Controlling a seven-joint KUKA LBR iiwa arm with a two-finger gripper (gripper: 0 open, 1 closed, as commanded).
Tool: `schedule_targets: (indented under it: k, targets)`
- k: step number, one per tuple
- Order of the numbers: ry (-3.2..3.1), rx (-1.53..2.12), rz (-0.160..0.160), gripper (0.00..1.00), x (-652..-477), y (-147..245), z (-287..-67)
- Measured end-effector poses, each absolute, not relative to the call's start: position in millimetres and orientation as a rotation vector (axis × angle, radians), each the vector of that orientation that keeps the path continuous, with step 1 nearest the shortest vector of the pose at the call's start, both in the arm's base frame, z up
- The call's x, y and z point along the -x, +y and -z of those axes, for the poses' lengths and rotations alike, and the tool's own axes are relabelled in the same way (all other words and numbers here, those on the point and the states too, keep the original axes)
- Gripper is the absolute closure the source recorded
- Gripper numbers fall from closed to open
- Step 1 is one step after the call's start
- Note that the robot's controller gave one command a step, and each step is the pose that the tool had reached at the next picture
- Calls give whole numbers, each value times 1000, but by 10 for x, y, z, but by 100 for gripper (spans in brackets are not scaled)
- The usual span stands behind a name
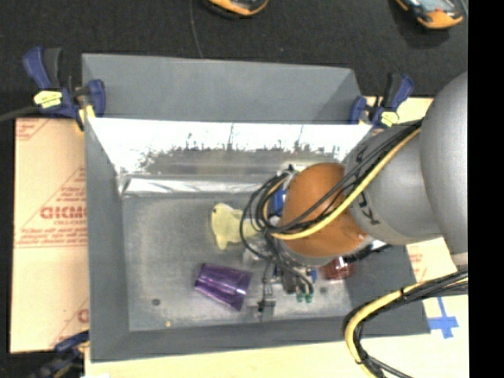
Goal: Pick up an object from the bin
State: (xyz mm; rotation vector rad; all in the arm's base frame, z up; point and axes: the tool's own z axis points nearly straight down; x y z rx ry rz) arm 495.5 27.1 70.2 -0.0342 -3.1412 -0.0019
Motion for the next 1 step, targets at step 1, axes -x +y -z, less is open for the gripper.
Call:
schedule_targets:
  k: [1]
  targets:
    - [-3141, 35, 2, 0, -4955, 271, -702]
